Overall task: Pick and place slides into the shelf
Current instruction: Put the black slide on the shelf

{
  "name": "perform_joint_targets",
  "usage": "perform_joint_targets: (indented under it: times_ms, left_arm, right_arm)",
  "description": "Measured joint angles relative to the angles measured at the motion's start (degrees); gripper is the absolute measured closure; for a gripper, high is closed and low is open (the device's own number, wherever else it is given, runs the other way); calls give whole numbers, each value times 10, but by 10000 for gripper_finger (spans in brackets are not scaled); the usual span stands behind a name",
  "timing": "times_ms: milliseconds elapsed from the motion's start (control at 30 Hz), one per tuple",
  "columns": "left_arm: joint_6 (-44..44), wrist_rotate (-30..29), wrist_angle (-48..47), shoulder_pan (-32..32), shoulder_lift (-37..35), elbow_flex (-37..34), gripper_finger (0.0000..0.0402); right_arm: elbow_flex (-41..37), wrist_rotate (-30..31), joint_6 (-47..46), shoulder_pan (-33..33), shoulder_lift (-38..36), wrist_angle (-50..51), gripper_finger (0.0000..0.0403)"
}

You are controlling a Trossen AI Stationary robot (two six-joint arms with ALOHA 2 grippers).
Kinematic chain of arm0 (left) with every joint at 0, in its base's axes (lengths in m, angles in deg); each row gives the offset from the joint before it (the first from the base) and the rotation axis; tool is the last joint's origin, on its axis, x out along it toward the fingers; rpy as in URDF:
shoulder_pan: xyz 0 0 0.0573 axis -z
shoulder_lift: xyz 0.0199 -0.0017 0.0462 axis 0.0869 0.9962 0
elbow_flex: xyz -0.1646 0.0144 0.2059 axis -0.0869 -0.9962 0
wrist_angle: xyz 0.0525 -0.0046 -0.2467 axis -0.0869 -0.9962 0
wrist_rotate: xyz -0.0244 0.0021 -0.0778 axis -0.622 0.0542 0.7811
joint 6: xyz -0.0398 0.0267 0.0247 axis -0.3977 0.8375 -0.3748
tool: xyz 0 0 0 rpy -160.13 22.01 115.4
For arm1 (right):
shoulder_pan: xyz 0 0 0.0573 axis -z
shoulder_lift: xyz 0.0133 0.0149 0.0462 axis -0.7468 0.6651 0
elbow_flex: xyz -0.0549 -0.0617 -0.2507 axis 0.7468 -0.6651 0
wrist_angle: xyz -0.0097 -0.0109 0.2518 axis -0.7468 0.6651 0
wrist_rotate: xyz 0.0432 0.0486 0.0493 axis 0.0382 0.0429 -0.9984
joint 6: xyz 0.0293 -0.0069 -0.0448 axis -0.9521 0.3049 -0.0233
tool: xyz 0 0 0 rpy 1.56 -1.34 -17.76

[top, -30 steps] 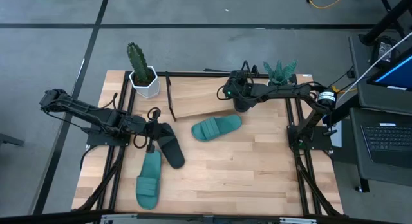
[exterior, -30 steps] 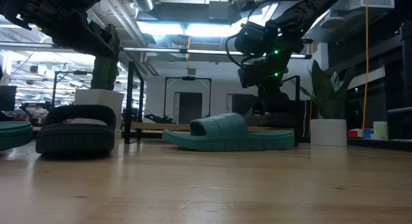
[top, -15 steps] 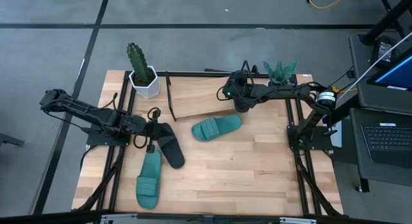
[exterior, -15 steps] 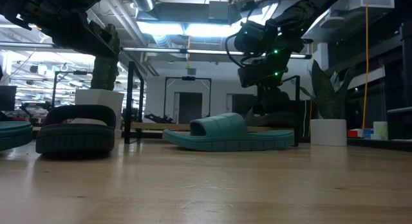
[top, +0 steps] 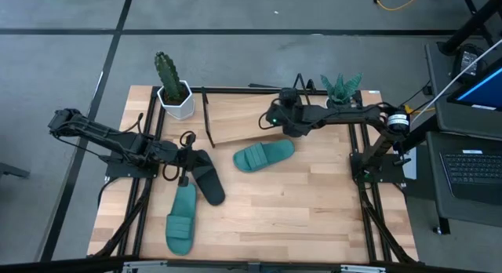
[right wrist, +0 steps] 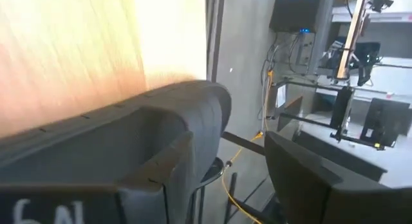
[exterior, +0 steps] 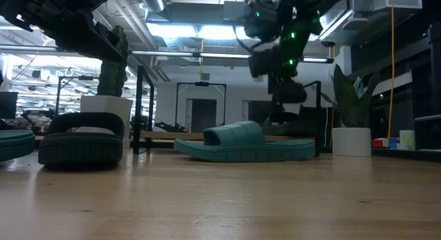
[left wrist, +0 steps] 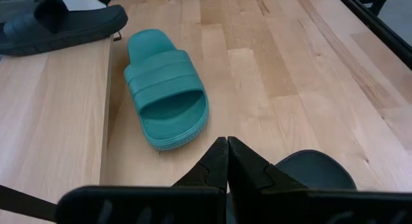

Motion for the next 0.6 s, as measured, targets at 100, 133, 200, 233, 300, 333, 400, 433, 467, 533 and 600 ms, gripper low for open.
perform_joint_targets:
  times_ms: [100, 133, 200, 233, 300, 333, 400, 433, 467, 533, 600]
  left_arm:
    - [0, 0, 0, 0, 0, 0, 401]
    - [0, 0, 0, 0, 0, 0, 401]
    - [0, 0, 0, 0, 0, 0, 401]
    - [0, 0, 0, 0, 0, 0, 401]
    - [0, 0, 0, 0, 0, 0, 401]
    - [0, 0, 0, 0, 0, 0, 401]
    - [0, 0, 0, 0, 0, 0, 401]
    - [0, 0, 0, 0, 0, 0, 401]
    - [-1, 0, 1, 0, 0, 0, 401]
    - [-3, 0, 3, 0, 0, 0, 401]
    - [-14, 0, 8, 0, 0, 0, 401]
  right_arm:
    - [36, 0, -40, -20, 0, 49, 215]
    - [48, 0, -52, -28, 0, 64, 217]
    - [76, 0, -77, -45, 0, 89, 226]
    - [90, 0, -87, -56, 0, 102, 234]
    - [121, -1, -101, -78, 0, 126, 254]
    - [137, -1, -110, -90, 0, 138, 268]
    - [169, -1, -130, -112, 0, 164, 299]
    - [183, -1, -141, -123, 0, 177, 317]
    - [195, -2, -153, -132, 0, 191, 338]
    - [211, -3, -188, -148, 0, 222, 380]
    - [212, -13, -232, -161, -4, 244, 393]
